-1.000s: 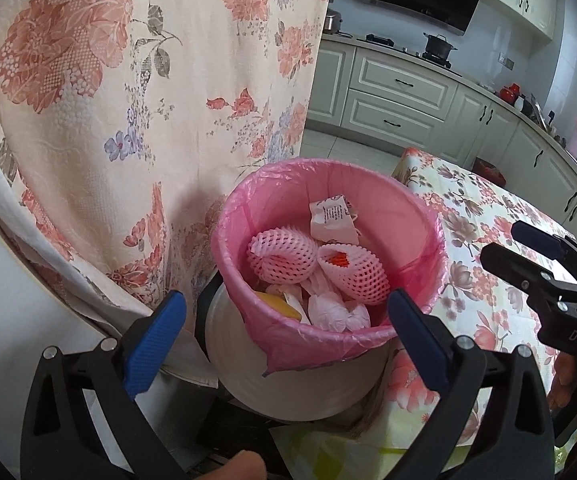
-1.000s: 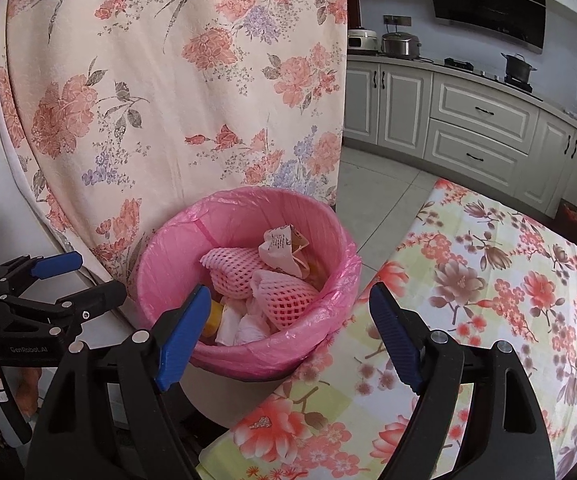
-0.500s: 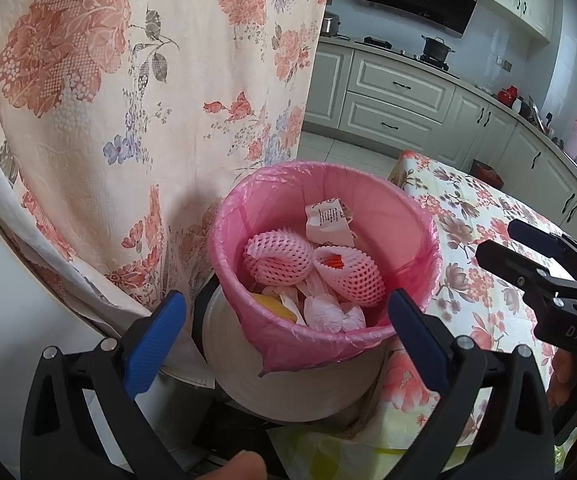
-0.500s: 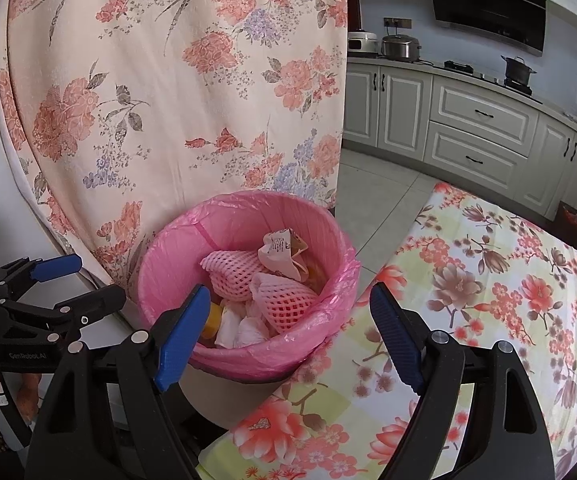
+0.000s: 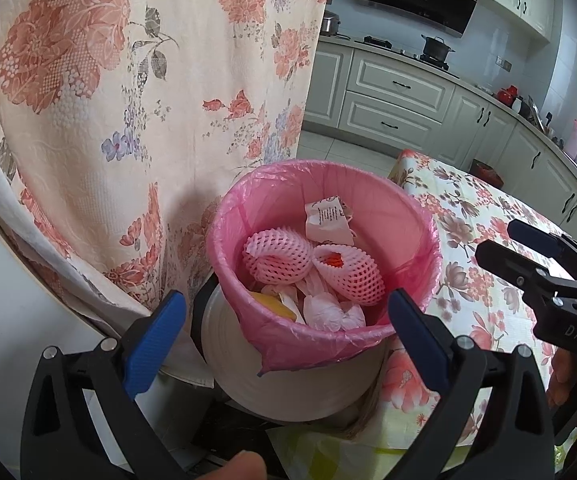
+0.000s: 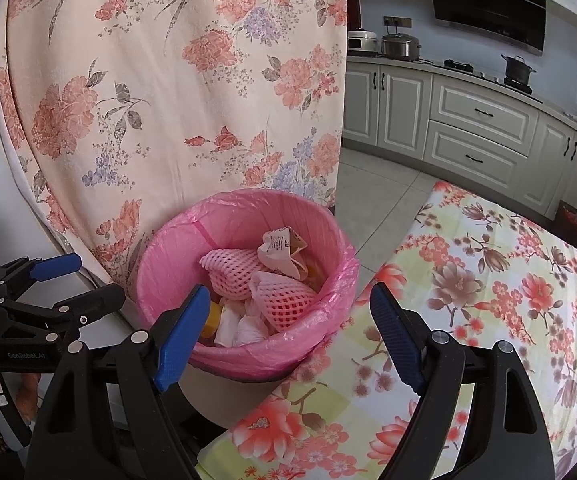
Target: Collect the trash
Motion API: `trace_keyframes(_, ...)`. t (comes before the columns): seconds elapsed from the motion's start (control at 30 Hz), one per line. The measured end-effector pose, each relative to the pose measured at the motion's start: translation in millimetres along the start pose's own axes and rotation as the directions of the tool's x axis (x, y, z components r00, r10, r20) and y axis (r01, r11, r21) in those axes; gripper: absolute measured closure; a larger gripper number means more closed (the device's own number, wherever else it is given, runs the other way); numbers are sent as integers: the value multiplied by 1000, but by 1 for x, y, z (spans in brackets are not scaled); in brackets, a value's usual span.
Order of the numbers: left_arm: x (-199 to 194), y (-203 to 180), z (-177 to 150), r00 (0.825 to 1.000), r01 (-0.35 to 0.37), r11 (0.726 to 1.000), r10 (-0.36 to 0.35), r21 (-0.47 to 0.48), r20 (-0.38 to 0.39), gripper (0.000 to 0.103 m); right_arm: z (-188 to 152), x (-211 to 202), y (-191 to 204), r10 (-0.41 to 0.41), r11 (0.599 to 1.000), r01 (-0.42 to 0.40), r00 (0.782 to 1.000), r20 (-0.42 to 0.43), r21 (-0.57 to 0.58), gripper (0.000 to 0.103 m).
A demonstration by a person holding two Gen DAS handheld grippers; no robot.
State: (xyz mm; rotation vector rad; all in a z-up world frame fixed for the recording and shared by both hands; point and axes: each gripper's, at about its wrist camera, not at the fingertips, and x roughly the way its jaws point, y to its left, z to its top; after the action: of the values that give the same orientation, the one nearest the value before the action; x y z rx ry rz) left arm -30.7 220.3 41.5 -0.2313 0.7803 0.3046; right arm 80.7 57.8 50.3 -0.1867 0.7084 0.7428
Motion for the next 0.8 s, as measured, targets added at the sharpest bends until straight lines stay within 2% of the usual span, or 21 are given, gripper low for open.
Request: trace_keyframes(0.8, 0, -1, -2, 1000, 1, 1000, -1, -4, -1, 5, -2, 2, 1, -2, 1000, 2, 1000, -2, -6, 25)
